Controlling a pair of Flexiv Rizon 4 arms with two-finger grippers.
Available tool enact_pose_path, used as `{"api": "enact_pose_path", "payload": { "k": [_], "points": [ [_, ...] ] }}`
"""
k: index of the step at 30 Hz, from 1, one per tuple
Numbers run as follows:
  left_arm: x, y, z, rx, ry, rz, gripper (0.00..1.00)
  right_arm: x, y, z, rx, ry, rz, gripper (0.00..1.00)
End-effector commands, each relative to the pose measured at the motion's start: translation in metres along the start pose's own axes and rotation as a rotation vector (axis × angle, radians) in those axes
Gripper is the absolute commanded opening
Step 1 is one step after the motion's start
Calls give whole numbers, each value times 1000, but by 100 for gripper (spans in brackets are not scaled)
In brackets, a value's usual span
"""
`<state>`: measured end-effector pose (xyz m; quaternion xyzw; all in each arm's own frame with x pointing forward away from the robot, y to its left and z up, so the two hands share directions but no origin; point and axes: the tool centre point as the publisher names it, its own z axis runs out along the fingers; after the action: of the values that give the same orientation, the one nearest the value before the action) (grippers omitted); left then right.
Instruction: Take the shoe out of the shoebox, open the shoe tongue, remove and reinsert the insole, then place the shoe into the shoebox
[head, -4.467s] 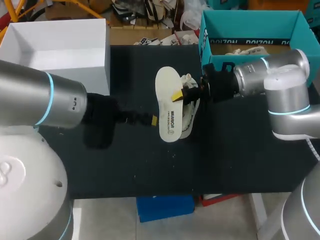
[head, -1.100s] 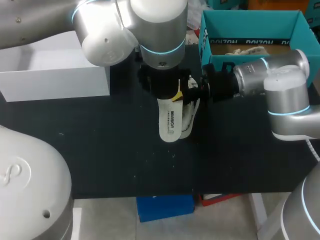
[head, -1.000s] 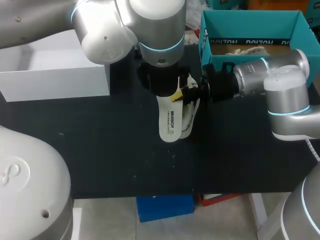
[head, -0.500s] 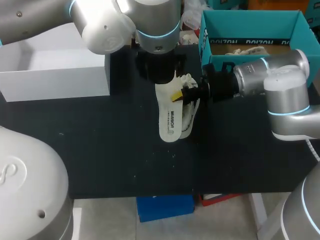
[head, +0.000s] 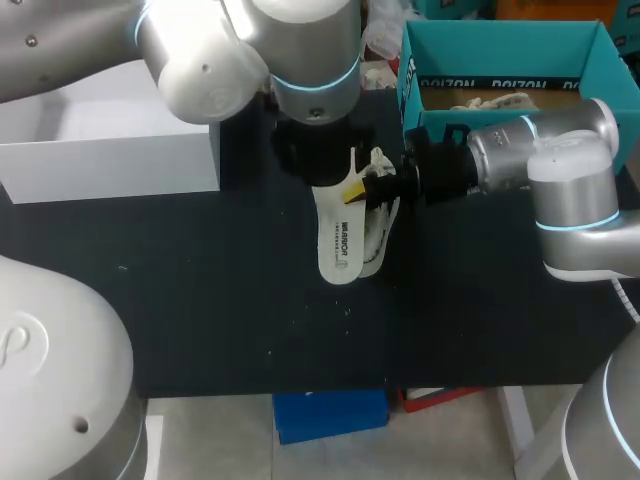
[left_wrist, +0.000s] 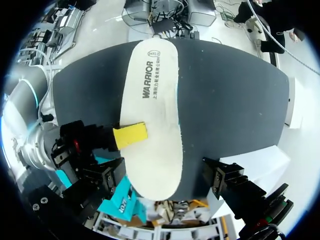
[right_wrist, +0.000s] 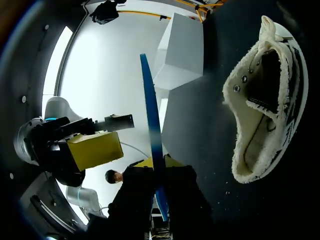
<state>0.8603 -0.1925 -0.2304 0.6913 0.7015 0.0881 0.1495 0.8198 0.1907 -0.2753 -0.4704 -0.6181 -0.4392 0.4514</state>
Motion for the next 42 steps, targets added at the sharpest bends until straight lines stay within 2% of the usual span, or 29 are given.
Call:
{"api": "enact_pose_path", "payload": {
  "k": [1, 11, 22, 26, 28, 32, 35, 38, 42],
  "points": [
    [7, -21, -9, -14, -6, 3, 100, 0, 1, 0, 1, -3, 1, 0],
    [8, -65, -24, -8, -13, 13, 100, 0, 1, 0, 1, -3, 1, 0],
    [9, -101, -38, 7, -94, 3, 100, 0, 1, 0, 1, -3, 1, 0],
    [12, -107, -40, 67, -260, -14, 100, 0, 1, 0, 1, -3, 1, 0],
    [15, -109, -43, 70, -315, -21, 100, 0, 1, 0, 1, -3, 1, 0],
    [22, -112, -52, 86, -506, -15, 100, 0, 1, 0, 1, -3, 1, 0],
    [27, -113, -57, 62, -577, 21, 100, 0, 1, 0, 1, -3, 1, 0],
    [36, -109, -56, 101, -692, 14, 100, 0, 1, 0, 1, -3, 1, 0],
    [46, -107, -52, 106, -819, 45, 100, 0, 1, 0, 1, -3, 1, 0]
  ]
}}
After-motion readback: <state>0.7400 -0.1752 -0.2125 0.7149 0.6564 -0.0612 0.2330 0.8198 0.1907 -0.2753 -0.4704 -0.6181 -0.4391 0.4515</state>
